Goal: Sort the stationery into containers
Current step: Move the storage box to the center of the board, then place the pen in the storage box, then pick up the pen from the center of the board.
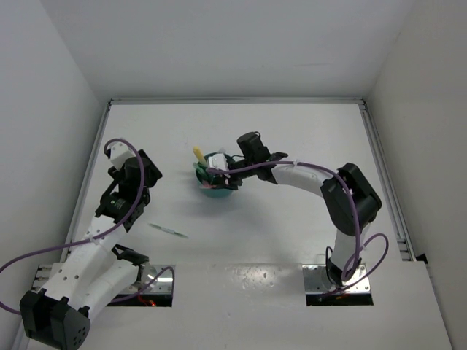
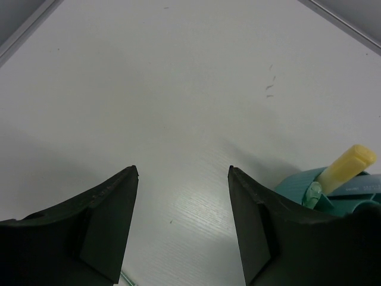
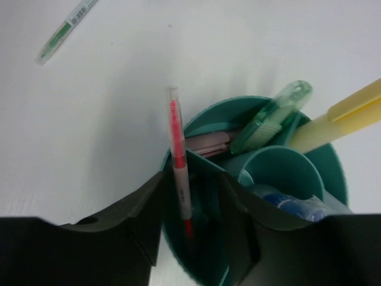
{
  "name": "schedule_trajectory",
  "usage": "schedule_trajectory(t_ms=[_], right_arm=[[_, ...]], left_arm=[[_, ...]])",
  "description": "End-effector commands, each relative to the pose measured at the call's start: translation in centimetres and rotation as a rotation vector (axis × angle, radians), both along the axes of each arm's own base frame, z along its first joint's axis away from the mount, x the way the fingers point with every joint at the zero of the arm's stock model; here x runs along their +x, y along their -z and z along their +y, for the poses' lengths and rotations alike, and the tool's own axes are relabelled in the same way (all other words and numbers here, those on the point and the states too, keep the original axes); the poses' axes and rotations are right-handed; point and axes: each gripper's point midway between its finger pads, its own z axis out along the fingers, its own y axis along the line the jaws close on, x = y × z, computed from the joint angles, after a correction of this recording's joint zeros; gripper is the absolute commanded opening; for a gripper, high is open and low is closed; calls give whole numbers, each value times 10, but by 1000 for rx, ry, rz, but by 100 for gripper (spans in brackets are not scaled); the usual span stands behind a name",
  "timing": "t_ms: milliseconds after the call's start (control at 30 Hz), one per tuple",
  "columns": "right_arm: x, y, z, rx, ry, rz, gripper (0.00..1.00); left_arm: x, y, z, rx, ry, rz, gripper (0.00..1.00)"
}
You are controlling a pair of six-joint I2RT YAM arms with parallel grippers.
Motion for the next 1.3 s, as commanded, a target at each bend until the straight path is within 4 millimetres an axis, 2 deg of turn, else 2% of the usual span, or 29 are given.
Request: schedule_trajectory(t_ms=[0,167,300,433,500,533,567,600,633,700,733,767,800,833,900,967,1000,1033,1067,1100,1133,1167,1200,1233,1267], right_arm=[[1,-30,5,68,-21,-66,47],[7,-59,9,101,1,-85,49],[10,-88,13,132,36,-50,36],[9,-92,13,139,41,-46,24],[6,-93,10,139,45,-38,15],[7,-99,9,143,57,-55,7],[8,-98,8,138,78,-40,1],[9,-103,6,143,124,-4,0],[18,-112,1,140,205,-8,0],[29,-124,-2,150,322,35,1],[29,-131,-8,129,373,73,43],[29,-133,-9,117,387,88,68],[24,-133,-10,106,374,108,87],[19,-133,-10,95,361,129,100],[8,-126,-19,74,358,184,100],[2,-125,-23,87,366,191,100],[-4,-135,-27,109,368,181,100],[-11,-126,-32,94,370,194,100],[-13,-128,-34,102,369,187,100],[-15,-123,-39,90,378,177,93],[-18,-128,-42,100,377,168,72],[-13,-127,-45,91,407,153,12],[-15,-127,-47,91,408,153,0],[-16,-120,-49,77,417,159,0],[-17,-115,-53,67,437,167,0]], left_arm=[[1,-3,5,1,-26,-17,67],[1,-2,4,-3,-18,-15,67],[3,4,0,-6,0,8,46],[4,6,0,-4,0,17,38],[4,7,-2,-8,8,18,30],[4,7,-2,-16,4,15,19],[2,7,-4,-35,5,13,13],[1,9,-8,-59,15,21,8],[1,8,-12,-90,20,23,1],[-6,10,-27,-174,42,23,1],[-11,13,-35,-233,39,33,4],[-20,26,-41,-284,31,67,10],[-26,39,-48,-376,7,88,20],[-33,50,-51,-423,-29,119,39],[-54,83,-56,-525,-140,218,55],[-69,104,-57,-552,-218,298,65],[-79,114,-53,-568,-300,332,67],[-85,126,-55,-547,-327,387,68],[-90,132,-56,-536,-346,417,68],[-93,138,-57,-534,-366,437,68],[-91,138,-62,-537,-369,443,67],[-95,144,-68,-519,-360,473,60],[-92,141,-71,-529,-379,456,55],[-88,138,-74,-531,-377,441,51],[-88,138,-76,-517,-373,433,41]])
